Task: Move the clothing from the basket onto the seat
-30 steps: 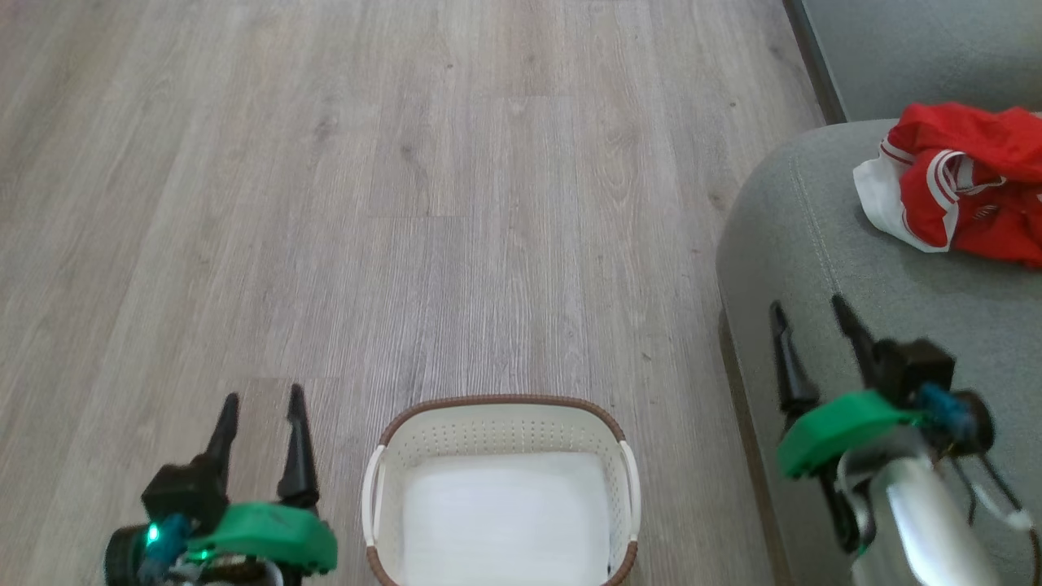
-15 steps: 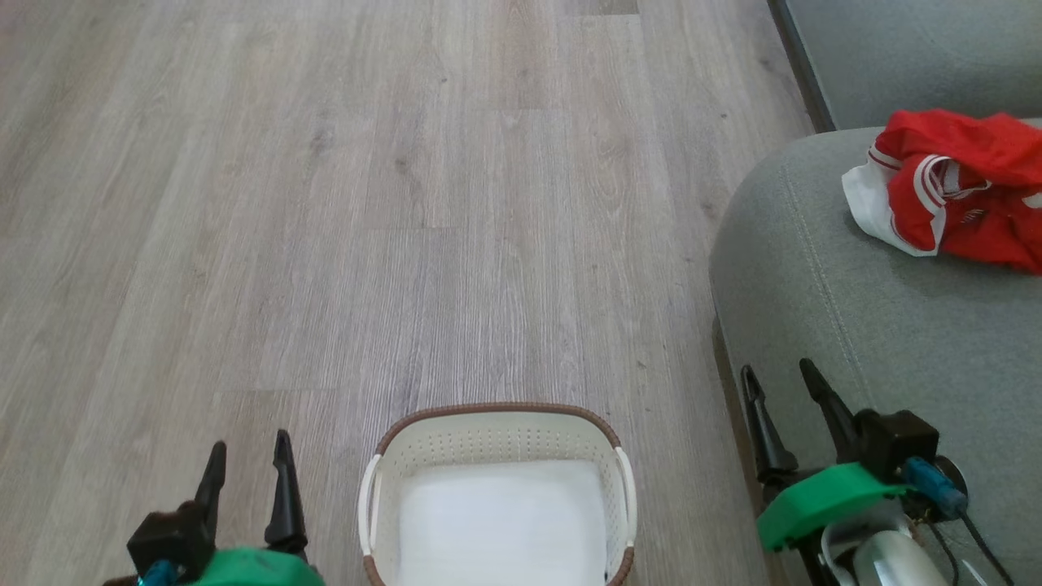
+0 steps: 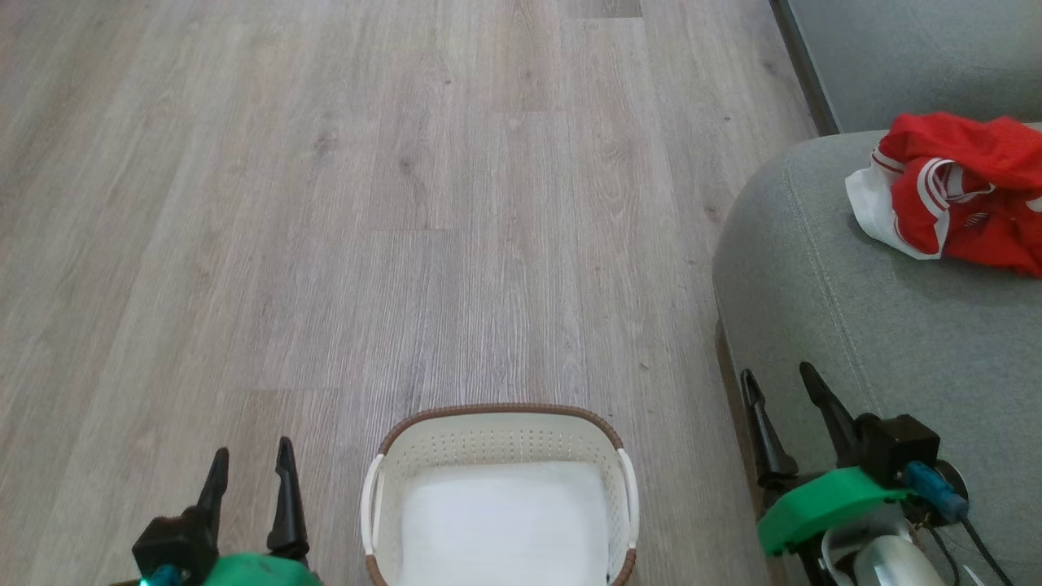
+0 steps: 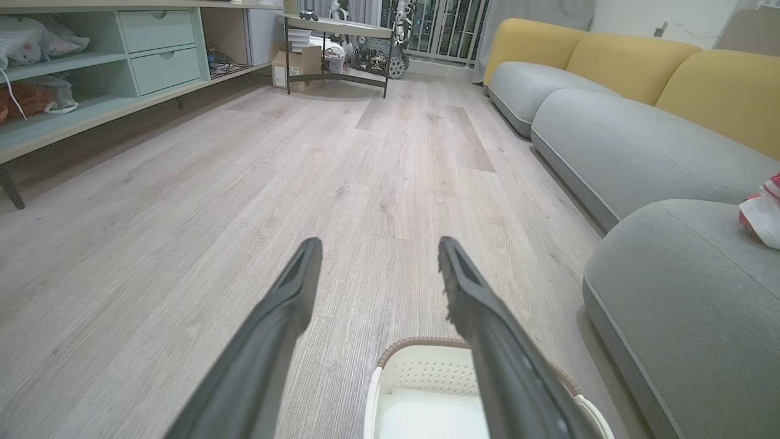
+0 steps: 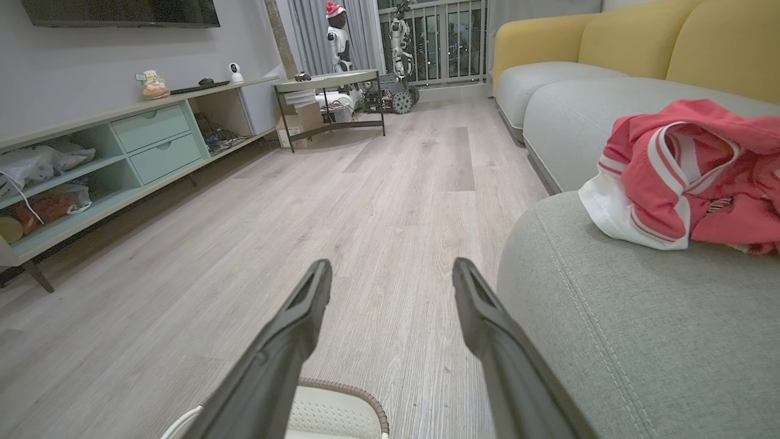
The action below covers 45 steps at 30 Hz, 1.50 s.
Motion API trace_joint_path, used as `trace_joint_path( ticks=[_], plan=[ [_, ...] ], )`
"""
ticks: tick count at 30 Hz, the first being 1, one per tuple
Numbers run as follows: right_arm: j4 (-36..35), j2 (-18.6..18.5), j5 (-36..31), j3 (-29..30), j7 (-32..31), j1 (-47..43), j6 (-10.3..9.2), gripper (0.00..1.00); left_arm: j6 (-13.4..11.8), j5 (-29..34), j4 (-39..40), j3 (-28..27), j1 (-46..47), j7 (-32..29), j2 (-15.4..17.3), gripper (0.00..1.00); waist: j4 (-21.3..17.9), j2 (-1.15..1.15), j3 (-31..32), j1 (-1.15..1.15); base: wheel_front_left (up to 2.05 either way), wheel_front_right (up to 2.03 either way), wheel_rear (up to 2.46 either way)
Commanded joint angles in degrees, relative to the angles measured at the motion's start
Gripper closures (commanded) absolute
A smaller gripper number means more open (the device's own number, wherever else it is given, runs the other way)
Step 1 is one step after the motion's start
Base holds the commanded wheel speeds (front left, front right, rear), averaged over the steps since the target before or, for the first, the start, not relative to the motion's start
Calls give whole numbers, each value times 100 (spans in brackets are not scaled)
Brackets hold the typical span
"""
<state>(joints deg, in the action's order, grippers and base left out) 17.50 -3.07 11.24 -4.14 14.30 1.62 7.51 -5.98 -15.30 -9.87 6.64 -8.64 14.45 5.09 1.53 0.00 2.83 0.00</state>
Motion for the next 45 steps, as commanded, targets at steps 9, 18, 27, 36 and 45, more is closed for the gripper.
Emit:
trace_joint_path(
  ticks=[9,18,27,36,45],
  plan=[
    [6,1,0,7,-1,0,0,100,55,54,-51,-21,1,-1,-54,100,20,0,21,0,0,0,0],
    [341,3,305,30,-78,-121,0,100,107,-236,-437,-45,-21,-121,-110,100,14,0,10,0,0,0,0],
    [289,3,890,108,-229,-78,0,100,200,-796,-431,-137,87,-266,-118,100,2,0,-13,0,0,0,0],
    [243,4,1408,178,-362,-40,0,100,282,-1292,-428,-220,186,-395,-126,100,-9,0,-34,0,0,0,0],
    [186,5,2055,264,-528,8,-1,100,385,-1912,-427,-325,311,-559,-135,100,-23,0,-60,0,0,0,0]
  ],
)
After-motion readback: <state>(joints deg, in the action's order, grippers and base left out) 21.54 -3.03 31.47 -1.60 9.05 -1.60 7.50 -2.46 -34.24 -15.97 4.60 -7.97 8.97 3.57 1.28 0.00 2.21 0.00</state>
